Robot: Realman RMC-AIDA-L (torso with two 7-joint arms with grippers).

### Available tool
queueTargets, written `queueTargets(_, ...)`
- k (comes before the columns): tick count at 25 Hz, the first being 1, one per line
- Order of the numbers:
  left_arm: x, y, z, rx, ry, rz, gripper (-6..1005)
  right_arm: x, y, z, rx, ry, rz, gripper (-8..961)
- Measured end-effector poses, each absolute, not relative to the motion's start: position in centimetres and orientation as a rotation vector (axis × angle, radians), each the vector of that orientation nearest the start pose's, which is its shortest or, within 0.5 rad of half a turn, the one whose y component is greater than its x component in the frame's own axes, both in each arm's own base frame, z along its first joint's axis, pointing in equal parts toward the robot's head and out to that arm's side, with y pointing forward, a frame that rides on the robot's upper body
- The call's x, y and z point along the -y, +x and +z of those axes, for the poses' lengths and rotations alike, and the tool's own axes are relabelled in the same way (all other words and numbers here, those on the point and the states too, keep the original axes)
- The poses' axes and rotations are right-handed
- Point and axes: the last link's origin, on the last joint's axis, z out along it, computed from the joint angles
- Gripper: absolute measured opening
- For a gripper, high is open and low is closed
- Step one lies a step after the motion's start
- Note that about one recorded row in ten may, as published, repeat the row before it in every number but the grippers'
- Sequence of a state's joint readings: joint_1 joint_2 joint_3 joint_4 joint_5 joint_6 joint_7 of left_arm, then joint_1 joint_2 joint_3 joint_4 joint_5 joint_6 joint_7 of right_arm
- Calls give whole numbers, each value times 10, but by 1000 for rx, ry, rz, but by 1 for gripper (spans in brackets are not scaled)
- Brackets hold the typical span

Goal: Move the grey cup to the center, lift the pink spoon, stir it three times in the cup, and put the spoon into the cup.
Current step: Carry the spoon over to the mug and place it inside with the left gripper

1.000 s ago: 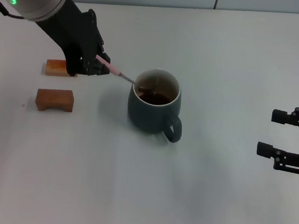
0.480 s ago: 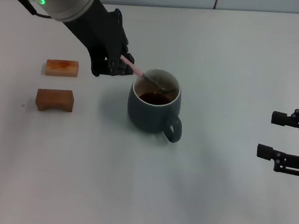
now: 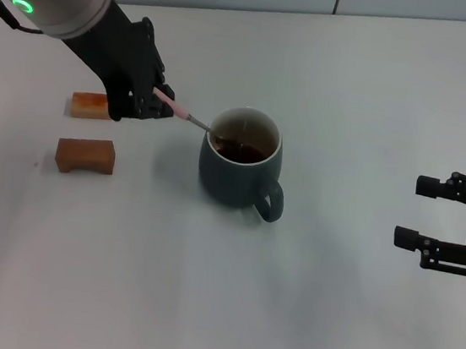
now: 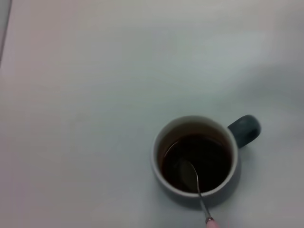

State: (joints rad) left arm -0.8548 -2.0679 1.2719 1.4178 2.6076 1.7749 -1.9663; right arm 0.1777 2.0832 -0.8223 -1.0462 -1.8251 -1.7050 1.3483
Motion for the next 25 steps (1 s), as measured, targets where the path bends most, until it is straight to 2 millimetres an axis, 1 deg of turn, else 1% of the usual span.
queueTargets(5, -379, -94, 29, -122, -2842, 647, 135, -258, 292, 51, -443, -2663, 649, 794)
queueTargets(6, -380, -91, 28, -131, -2839, 641, 135, -258, 292, 51, -443, -2663, 650, 794)
queueTargets(8, -381, -80, 25, -172, -2840, 617, 135, -258, 292, 51, -445, -2663, 649, 793)
queueTargets(14, -374, -68, 13, -233, -2900, 570, 135, -258, 293, 52, -446, -2661, 646, 792)
queueTargets(19, -368, -75, 12, -210, -2930, 592, 135, -258, 292, 52, -444, -2664, 645, 793)
queueTargets(22, -368, -85, 18, -165, -2917, 608, 135, -258, 293, 51, -446, -2664, 644, 793)
queueTargets(25, -372, -91, 23, -133, -2889, 621, 135, -259, 292, 51, -445, -2665, 642, 794)
